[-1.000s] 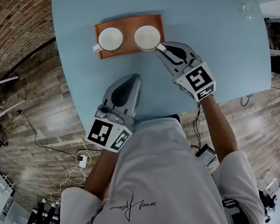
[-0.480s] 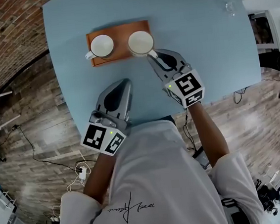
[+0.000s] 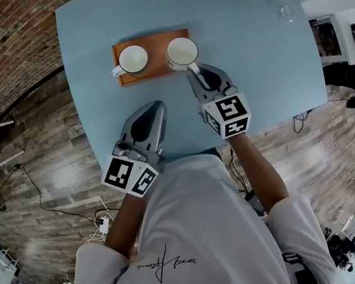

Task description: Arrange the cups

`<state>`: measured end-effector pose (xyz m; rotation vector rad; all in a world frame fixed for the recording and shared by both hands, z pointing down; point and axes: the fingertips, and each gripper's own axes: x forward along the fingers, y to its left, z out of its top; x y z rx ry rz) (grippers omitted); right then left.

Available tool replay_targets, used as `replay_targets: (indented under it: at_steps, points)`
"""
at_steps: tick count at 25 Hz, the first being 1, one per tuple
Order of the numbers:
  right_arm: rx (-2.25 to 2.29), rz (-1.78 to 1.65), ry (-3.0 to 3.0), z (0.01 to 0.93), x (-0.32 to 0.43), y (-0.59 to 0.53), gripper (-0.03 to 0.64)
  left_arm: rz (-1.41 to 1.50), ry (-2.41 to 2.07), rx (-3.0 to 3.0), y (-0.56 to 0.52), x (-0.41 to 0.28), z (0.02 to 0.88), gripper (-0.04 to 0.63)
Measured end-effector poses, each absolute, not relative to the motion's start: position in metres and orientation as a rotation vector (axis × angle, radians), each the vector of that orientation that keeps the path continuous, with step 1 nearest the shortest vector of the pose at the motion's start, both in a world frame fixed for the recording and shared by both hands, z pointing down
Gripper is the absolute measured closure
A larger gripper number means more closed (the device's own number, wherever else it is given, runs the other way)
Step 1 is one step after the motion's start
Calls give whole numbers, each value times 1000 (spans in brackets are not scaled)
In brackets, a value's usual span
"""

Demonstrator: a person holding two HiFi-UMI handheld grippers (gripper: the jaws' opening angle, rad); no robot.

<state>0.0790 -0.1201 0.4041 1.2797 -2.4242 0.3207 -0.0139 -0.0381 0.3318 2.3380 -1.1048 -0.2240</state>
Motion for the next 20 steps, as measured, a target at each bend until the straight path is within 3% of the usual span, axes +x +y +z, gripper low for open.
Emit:
replay_targets:
  at_steps: [20]
  points:
    - [1619, 406, -2271, 413, 61, -125, 552, -287, -1149, 2301, -40, -33, 334, 586]
